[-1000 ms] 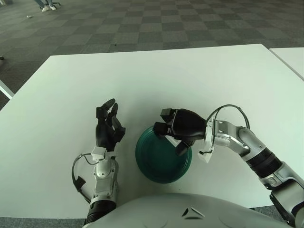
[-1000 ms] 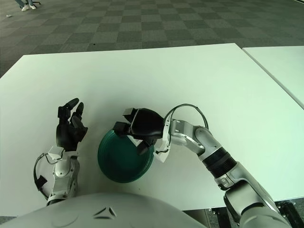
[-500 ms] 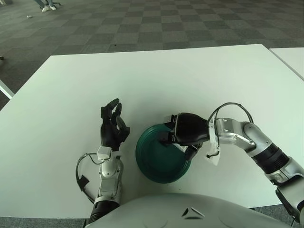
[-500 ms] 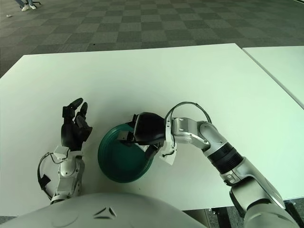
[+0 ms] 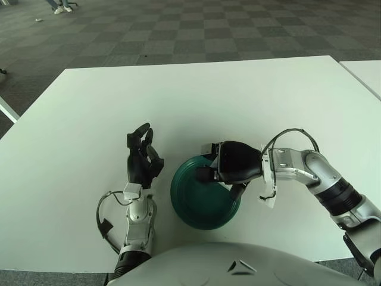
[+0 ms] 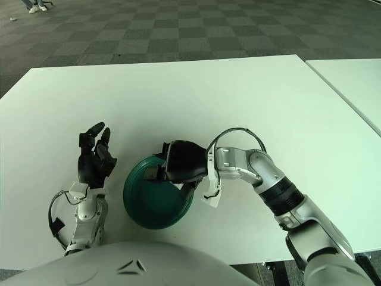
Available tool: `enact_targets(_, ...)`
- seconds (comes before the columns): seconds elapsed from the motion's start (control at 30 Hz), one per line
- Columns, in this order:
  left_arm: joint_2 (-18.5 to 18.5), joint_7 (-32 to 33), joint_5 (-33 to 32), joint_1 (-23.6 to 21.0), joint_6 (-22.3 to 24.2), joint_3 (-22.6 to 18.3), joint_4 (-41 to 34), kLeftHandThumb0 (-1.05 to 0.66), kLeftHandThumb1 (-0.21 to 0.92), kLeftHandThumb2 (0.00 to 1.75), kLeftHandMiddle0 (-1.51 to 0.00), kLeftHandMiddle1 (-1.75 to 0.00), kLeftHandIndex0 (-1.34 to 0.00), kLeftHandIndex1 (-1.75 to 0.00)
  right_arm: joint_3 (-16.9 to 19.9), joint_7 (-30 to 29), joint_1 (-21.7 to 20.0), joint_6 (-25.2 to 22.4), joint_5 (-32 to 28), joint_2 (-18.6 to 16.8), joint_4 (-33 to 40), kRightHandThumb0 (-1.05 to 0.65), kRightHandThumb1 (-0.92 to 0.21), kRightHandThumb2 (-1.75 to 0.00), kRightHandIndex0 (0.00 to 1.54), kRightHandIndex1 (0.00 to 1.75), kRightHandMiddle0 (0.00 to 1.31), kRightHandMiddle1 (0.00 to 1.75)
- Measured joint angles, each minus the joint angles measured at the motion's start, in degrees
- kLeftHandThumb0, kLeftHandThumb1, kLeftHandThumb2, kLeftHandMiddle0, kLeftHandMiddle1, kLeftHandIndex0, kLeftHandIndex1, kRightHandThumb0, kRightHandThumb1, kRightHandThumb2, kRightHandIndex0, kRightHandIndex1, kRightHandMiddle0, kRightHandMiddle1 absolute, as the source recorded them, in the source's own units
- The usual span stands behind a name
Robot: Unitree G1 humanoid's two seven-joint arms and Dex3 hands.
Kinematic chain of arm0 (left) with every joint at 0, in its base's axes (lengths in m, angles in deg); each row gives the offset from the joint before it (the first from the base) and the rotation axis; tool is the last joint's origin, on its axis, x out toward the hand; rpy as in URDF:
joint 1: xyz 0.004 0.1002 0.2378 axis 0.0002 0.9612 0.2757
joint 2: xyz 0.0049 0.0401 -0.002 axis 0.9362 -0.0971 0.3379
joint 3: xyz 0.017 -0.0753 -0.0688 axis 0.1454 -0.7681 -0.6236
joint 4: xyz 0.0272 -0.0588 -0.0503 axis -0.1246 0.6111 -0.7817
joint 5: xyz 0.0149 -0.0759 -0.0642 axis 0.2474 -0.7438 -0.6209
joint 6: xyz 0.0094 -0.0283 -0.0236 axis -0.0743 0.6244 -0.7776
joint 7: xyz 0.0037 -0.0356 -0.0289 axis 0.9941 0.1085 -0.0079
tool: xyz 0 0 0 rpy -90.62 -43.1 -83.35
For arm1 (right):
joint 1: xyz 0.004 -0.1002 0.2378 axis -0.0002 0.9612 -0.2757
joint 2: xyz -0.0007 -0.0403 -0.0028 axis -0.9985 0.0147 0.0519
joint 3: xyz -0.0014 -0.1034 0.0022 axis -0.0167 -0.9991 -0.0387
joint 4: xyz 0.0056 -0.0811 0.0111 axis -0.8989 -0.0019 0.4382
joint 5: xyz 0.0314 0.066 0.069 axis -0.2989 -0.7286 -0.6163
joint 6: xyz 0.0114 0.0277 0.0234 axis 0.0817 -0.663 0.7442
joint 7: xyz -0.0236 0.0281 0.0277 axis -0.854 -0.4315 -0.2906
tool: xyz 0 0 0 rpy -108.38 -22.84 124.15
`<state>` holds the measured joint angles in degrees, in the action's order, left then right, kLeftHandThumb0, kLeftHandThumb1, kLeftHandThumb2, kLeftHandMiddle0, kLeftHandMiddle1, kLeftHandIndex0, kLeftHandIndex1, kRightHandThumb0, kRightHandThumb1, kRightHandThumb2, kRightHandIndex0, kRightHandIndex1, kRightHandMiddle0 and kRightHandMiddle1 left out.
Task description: Put the charger into the plate.
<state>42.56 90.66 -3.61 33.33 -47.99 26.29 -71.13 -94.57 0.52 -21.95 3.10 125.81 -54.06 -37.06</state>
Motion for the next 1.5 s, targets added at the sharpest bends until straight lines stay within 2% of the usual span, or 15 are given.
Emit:
enact_targets(0.23, -0.10, -2.07, -1.27, 0.21, 0.18, 0.91, -0.04, -0.85, 0.92, 0.93, -0.32, -0.04, 0.00, -0.93, 3.81, 0.21, 3.11, -3.36, -0.54, -0.04, 6.80, -0.39, -0.73, -0.78, 0.71, 1.75, 0.31, 1.75)
enact_targets(0.53, -0.10, -2.79, -1.31, 0.16, 0.14, 2.13, -0.02, -0.82, 0.92, 0.93, -0.32, -0.03, 0.00, -0.88, 5.50, -0.50, 4.32, -4.35, 0.26, -0.11, 8.15, -0.38, -0.79, -0.69, 0.53, 1.75, 0.27, 1.74)
enact_targets(0.67, -0.10, -2.74, -1.31, 0.00, 0.05, 2.28, 0.00, -0.80, 0.92, 0.93, -0.33, -0.04, 0.00, -0.88, 5.67, -0.82, 4.22, -4.06, 0.30, -0.17, 8.14, -0.37, -0.87, -0.57, 0.48, 1.75, 0.24, 1.73)
enact_targets(0.7, -0.11, -2.70, -1.31, -0.06, 0.03, 2.31, 0.03, -0.79, 0.92, 0.93, -0.34, -0.04, 0.00, -0.89, 5.67, -0.82, 4.16, -3.92, 0.30, -0.17, 8.14, -0.52, -0.89, -0.58, 0.45, 1.75, 0.20, 1.63)
enact_targets(0.77, -0.11, -2.56, -1.31, -0.19, 0.03, 2.37, 0.12, -0.79, 0.92, 0.93, -0.34, -0.04, 0.00, -0.90, 5.67, -0.81, 3.97, -3.63, 0.29, -0.16, 8.14, -0.66, -0.90, -0.60, 0.42, 1.75, 0.17, 1.53)
enact_targets(0.87, -0.12, -2.05, -1.31, -0.28, 0.07, 2.42, 0.23, -0.78, 0.92, 0.93, -0.35, -0.05, 0.00, -0.91, 5.67, -0.78, 3.53, -3.30, 0.26, -0.12, 8.14, -0.78, -0.92, -0.64, 0.37, 1.75, 0.14, 1.44)
enact_targets(0.9, -0.12, -1.79, -1.31, -0.30, 0.16, 2.43, 0.23, -0.77, 0.92, 0.93, -0.35, -0.05, 0.00, -0.91, 5.67, -0.76, 3.39, -3.25, 0.25, -0.09, 8.14, -0.81, -0.92, -0.67, 0.32, 1.60, 0.09, 1.38)
enact_targets(0.93, -0.12, -1.50, -1.30, -0.32, 0.32, 2.44, 0.23, -0.77, 0.92, 0.93, -0.35, -0.05, 0.00, -0.90, 5.67, -0.66, 3.25, -3.21, 0.22, -0.05, 8.14, -0.83, -0.92, -0.68, 0.30, 1.55, 0.07, 1.36)
enact_targets(1.0, -0.12, -0.86, -1.26, -0.37, 0.90, 2.49, 0.21, -0.77, 0.92, 0.94, -0.35, -0.05, 0.00, -0.89, 5.66, -0.42, 3.01, -3.18, 0.20, 0.03, 8.14, -0.88, -0.92, -0.75, 0.27, 1.15, 0.03, 1.14)
enact_targets(1.03, -0.12, -0.24, -1.07, -0.38, 1.32, 2.58, 0.17, -0.77, 0.92, 0.94, -0.35, -0.04, 0.00, -0.89, 5.66, -0.28, 2.89, -3.16, 0.20, 0.09, 8.14, -0.89, -0.92, -0.76, 0.26, 1.06, 0.02, 1.09)
enact_targets(1.1, -0.12, 1.09, -0.64, -0.34, 2.04, 2.93, -0.02, -0.77, 0.92, 0.96, -0.34, -0.04, 0.00, -0.87, 5.63, 0.08, 2.70, -3.01, 0.20, 0.20, 8.15, -0.93, -0.92, -0.82, 0.24, 0.69, 0.01, 0.87)
enact_targets(1.13, -0.12, 1.80, -0.34, -0.28, 2.39, 3.25, -0.12, -0.77, 0.92, 0.96, -0.34, -0.04, 0.00, -0.87, 5.57, 0.29, 2.57, -2.88, 0.21, 0.29, 8.15, -0.94, -0.92, -0.83, 0.24, 0.63, 0.01, 0.84)
enact_targets(1.2, -0.12, 3.23, 0.52, -0.15, 3.05, 3.99, -0.24, -0.77, 0.92, 0.97, -0.34, -0.04, 0.00, -0.85, 5.41, 0.78, 2.22, -2.47, 0.22, 0.54, 8.15, -0.97, -0.92, -0.90, 0.24, 0.38, 0.00, 0.66)
enact_targets(1.33, -0.11, 5.66, 1.19, -0.15, 4.32, 5.13, -0.29, -0.77, 0.92, 0.98, -0.35, -0.04, 0.00, -0.84, 4.87, 1.80, 1.15, -1.32, 0.36, 1.02, 8.12, -1.00, -0.92, -0.96, 0.20, 0.18, 0.00, 0.47)
enact_targets(1.5, -0.10, 7.87, 1.05, -0.20, 5.82, 5.65, -0.35, -0.76, 0.92, 0.99, -0.35, -0.05, 0.00, -0.84, 4.21, 2.17, -0.04, 0.07, 0.55, 1.47, 7.53, -1.03, -0.92, -0.97, 0.15, 0.11, 0.00, 0.37)
